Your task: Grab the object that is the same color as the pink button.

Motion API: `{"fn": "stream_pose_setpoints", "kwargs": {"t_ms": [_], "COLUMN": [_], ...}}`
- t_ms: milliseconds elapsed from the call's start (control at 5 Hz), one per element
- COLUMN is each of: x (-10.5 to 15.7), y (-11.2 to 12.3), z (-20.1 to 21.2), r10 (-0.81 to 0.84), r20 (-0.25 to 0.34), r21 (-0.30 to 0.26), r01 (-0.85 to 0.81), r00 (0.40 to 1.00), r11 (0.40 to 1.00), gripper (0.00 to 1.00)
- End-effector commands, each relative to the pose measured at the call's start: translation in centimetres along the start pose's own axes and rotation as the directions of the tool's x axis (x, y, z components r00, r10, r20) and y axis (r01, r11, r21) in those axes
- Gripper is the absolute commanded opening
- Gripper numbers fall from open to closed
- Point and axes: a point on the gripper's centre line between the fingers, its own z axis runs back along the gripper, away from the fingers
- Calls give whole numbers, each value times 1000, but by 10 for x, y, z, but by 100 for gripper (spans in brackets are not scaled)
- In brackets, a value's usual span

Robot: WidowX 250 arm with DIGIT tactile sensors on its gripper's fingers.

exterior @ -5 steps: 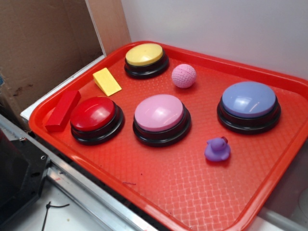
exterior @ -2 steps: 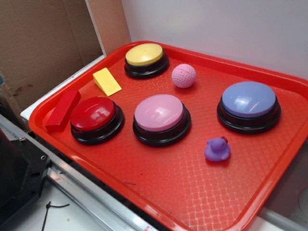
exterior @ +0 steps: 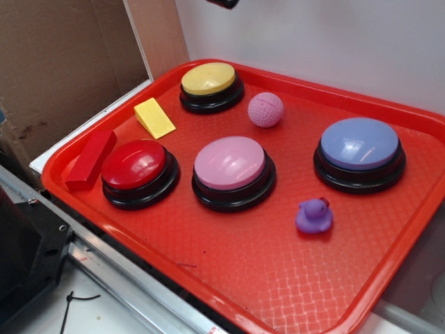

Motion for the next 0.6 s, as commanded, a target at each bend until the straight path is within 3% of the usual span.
{"fn": "stream_pose_setpoints", "kwargs": {"t_ms": [0,400], "x": [3,0], "y": [3,-64], "z": [17,-25], "r10": [10,-302], "r20": [75,196], "r21": [-8,-98], "r01": [-10,325], "r00": [997,933], "r11": [1000,941], "gripper": [100,100]}}
